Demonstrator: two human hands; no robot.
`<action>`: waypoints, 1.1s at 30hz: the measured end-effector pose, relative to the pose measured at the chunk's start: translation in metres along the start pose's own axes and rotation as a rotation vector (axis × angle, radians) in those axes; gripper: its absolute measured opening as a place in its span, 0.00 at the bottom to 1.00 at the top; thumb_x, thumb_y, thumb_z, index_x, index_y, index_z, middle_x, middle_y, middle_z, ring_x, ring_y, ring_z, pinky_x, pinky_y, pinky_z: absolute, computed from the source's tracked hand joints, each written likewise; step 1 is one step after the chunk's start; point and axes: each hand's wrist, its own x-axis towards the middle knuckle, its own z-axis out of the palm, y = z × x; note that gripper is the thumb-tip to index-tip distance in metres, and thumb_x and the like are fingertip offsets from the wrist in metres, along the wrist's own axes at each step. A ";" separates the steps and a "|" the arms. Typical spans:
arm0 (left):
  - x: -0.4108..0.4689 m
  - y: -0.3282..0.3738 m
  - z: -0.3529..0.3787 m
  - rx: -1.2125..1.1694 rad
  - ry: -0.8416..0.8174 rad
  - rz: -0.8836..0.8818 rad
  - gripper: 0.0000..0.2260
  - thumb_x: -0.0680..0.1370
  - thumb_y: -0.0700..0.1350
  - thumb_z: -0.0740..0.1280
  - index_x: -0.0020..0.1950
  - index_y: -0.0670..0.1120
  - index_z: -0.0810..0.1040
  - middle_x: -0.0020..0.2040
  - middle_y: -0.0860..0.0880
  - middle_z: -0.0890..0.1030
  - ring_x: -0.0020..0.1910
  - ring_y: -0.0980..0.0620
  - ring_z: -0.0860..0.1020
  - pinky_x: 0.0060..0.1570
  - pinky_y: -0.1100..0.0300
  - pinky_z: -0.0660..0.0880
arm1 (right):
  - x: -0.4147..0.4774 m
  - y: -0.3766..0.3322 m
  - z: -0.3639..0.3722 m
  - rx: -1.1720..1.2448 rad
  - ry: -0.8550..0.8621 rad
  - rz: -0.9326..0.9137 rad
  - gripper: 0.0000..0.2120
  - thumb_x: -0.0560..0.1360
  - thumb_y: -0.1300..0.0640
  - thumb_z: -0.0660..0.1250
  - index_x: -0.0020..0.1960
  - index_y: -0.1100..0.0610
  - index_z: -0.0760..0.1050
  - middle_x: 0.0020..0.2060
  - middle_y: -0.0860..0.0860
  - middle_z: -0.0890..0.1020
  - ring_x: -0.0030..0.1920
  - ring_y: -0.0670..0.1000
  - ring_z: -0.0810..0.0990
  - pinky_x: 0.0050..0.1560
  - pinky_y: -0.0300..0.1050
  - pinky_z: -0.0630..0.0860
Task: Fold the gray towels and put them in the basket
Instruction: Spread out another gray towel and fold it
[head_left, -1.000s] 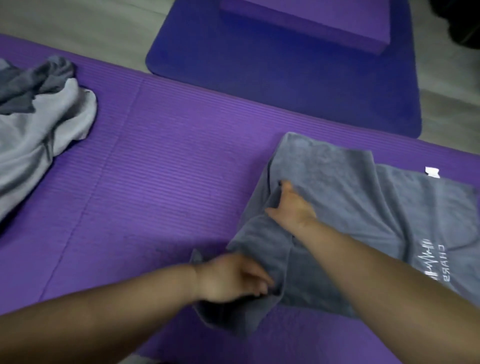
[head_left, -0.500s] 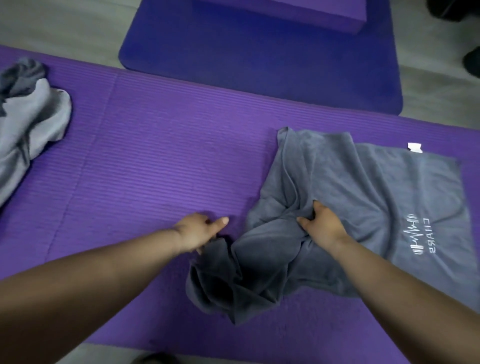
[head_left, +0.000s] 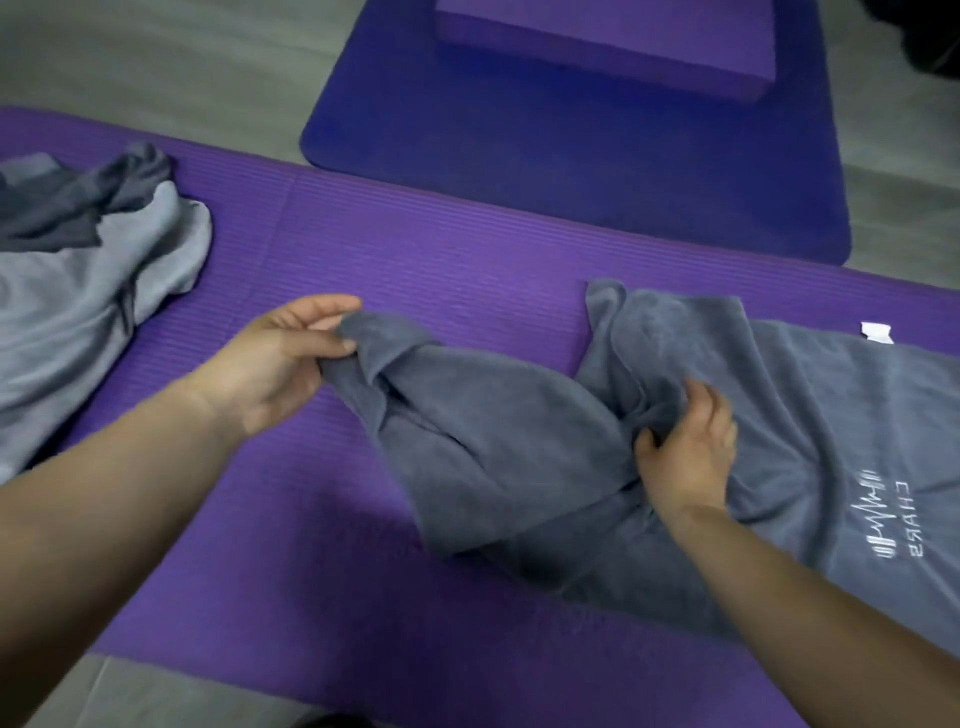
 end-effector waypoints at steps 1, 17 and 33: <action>-0.006 -0.002 -0.009 0.087 -0.028 -0.059 0.18 0.44 0.32 0.75 0.30 0.47 0.83 0.27 0.52 0.82 0.27 0.61 0.79 0.28 0.72 0.74 | 0.002 -0.004 0.001 -0.059 0.044 -0.113 0.29 0.67 0.69 0.68 0.67 0.66 0.66 0.66 0.66 0.68 0.65 0.67 0.67 0.65 0.57 0.64; -0.006 -0.072 -0.005 1.318 -0.140 -0.323 0.10 0.77 0.49 0.62 0.44 0.45 0.78 0.44 0.44 0.79 0.46 0.50 0.76 0.46 0.61 0.68 | -0.015 -0.035 0.010 -0.484 -0.555 -0.527 0.19 0.80 0.48 0.52 0.62 0.58 0.71 0.62 0.53 0.75 0.60 0.53 0.75 0.53 0.41 0.71; -0.029 -0.047 0.016 0.815 -0.135 0.020 0.10 0.55 0.55 0.71 0.32 0.55 0.76 0.33 0.53 0.76 0.31 0.59 0.70 0.35 0.65 0.67 | 0.003 -0.067 0.018 -0.459 -0.366 -0.638 0.15 0.76 0.58 0.53 0.58 0.61 0.71 0.56 0.58 0.76 0.54 0.57 0.79 0.47 0.47 0.75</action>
